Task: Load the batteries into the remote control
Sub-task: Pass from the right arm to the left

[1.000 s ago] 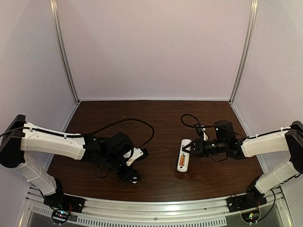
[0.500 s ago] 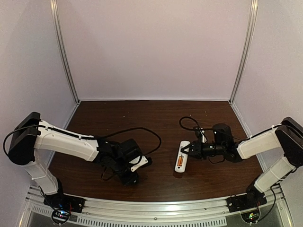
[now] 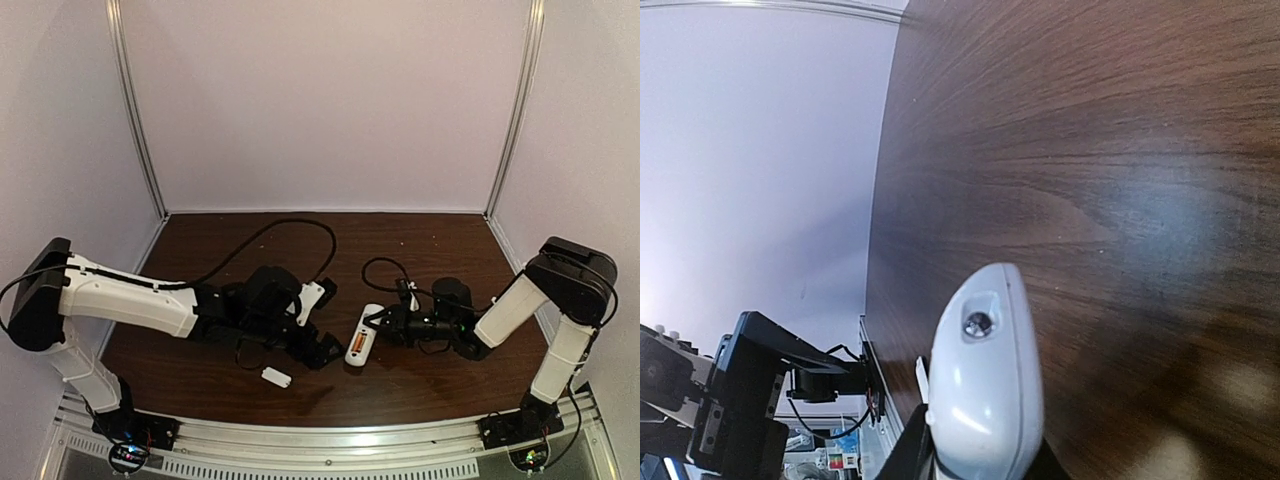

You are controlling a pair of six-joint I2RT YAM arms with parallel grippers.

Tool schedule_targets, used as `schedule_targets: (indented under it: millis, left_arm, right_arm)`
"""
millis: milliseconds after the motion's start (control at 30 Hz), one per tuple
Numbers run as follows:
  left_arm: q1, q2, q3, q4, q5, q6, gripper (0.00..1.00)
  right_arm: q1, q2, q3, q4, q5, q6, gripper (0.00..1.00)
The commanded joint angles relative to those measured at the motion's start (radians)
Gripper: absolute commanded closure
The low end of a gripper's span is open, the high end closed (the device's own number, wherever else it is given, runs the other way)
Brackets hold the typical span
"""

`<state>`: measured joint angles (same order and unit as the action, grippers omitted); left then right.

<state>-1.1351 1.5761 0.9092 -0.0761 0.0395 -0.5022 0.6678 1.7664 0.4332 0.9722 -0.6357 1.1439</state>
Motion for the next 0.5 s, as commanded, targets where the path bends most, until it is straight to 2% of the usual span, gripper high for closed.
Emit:
schedule_targets:
  millis: [0,233,400,467]
  left_arm:
    - [-0.007,0.144,0.104,0.132,-0.017,-0.108,0.03]
    - [-0.009,0.256,0.207,0.109,-0.008,-0.126,0.03]
    - [-0.009,0.319,0.266,0.044,-0.011,-0.134,0.10]
    - [-0.009,0.332,0.284,0.032,-0.018,-0.134,0.15]
  right_arm:
    - [0.034,0.009,0.000,0.145,0.082,0.074,0.92]
    - [0.061,0.021,0.013,0.152,0.105,0.076,0.92]
    - [0.075,0.033,0.014,0.193,0.105,0.095,0.91]
    - [0.079,0.030,0.015,0.188,0.108,0.092,0.90]
